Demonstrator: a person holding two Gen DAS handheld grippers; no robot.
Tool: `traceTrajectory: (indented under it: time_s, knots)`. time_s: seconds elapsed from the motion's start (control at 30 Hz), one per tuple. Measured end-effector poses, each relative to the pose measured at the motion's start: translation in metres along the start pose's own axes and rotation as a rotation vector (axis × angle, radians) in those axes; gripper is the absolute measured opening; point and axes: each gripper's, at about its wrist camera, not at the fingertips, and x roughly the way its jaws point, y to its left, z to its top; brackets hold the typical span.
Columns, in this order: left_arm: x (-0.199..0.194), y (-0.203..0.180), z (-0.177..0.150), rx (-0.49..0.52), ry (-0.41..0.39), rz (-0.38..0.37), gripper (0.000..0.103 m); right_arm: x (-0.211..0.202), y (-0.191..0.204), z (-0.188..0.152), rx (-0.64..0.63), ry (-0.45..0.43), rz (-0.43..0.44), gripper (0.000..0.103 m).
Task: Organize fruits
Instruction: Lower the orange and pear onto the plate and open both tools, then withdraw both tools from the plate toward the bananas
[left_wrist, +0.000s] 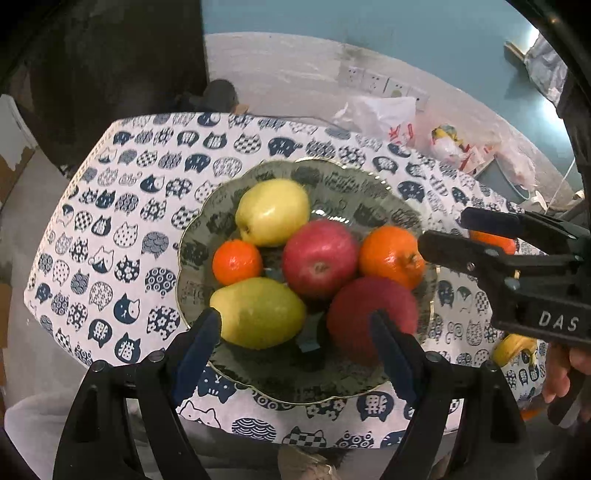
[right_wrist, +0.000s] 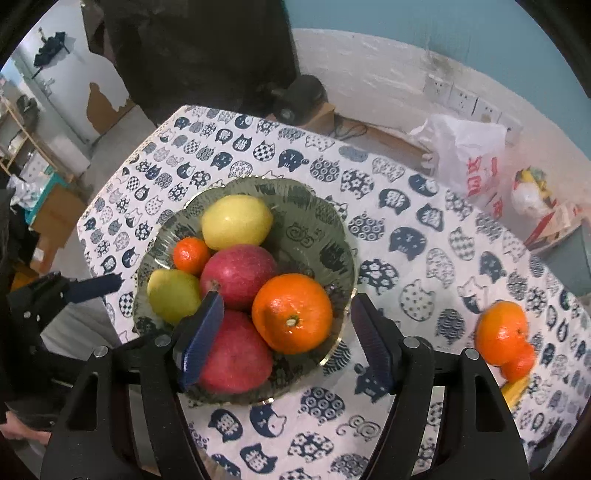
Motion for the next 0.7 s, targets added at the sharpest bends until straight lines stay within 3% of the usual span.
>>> traceTrajectory:
  time_s: [0.4,0.7]
  knots:
    - [-0.023,-0.044,0.005,0.077,-0.048,-0.051,0.084,-0.061,-0.037,-0.018,0.081,-0.054,-0.061,0.079]
    - [-0.035,-0.094,0.005,0.168,-0.062,-0.098,0.084,-0.096,-0.087,-0.049,0.17,-0.069,-0.12,0.08]
